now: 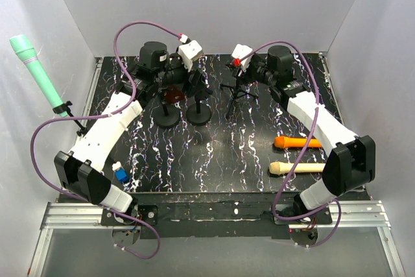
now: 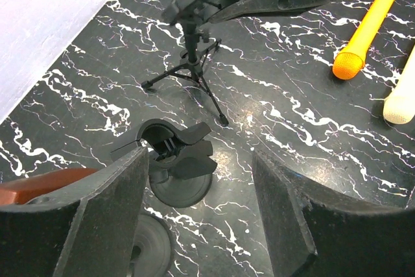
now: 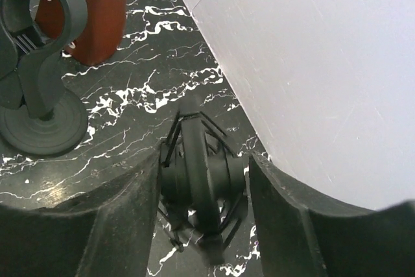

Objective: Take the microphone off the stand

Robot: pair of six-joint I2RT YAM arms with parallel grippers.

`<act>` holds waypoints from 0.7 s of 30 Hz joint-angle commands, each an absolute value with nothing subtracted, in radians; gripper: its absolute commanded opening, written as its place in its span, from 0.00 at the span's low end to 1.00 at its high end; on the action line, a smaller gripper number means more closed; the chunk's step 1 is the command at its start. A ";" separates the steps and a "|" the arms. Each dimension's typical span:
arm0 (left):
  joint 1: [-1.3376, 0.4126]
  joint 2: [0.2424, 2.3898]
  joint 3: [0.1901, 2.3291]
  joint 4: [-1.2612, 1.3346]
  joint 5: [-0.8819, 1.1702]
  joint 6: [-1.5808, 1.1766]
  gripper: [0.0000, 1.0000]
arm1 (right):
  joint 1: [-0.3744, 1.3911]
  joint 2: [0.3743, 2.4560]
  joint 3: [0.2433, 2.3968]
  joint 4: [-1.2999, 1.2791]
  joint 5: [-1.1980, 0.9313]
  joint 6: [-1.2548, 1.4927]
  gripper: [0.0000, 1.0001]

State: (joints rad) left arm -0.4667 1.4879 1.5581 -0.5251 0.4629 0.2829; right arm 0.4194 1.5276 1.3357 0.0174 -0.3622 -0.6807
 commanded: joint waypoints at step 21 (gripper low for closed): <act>-0.261 1.212 1.750 -0.526 -0.210 0.532 0.74 | 0.406 1.419 1.571 -0.189 -0.390 -0.450 0.82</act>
State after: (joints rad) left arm -0.3878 1.2541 1.7386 -0.5983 0.0834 0.4713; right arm 0.4068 1.4338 1.5097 -0.1532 -0.3546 -0.5064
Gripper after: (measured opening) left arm 0.727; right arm 0.817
